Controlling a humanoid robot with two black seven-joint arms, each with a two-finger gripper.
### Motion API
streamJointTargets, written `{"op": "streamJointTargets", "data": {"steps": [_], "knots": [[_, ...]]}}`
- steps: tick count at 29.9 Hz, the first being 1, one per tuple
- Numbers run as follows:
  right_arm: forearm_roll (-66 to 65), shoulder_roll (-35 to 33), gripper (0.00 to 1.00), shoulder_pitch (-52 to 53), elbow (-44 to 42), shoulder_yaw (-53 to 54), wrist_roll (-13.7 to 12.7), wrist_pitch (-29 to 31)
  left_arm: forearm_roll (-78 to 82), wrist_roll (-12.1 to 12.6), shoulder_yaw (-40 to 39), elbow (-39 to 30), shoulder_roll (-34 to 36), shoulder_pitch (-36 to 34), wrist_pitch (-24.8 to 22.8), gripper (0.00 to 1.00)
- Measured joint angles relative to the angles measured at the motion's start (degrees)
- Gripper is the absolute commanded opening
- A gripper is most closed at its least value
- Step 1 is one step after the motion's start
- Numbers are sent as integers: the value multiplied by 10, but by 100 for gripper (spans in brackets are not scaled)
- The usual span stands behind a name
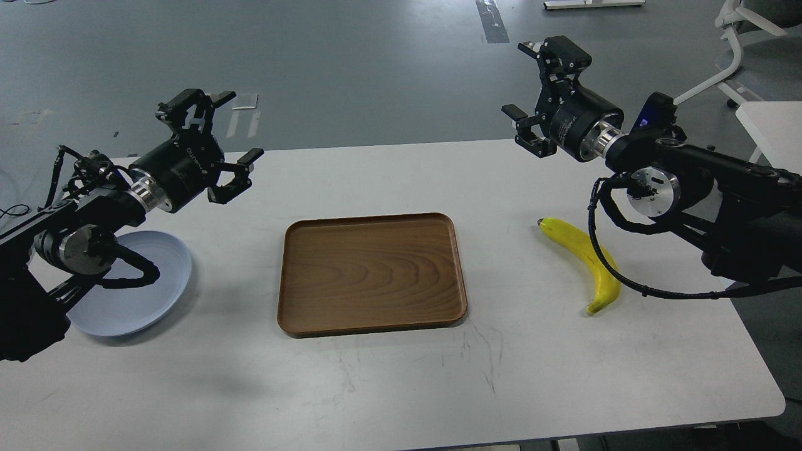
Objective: Place banana on plate with both arms
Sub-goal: 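Move the left gripper toward the light blue plate's edge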
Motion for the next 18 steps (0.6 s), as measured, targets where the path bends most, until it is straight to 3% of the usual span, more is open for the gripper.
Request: {"op": "streamJointTargets", "data": {"steps": [18], "knots": [[-1,-7,100,9,26,-1,0,-2,2,8,1,-26,27,-12,10,98]]}}
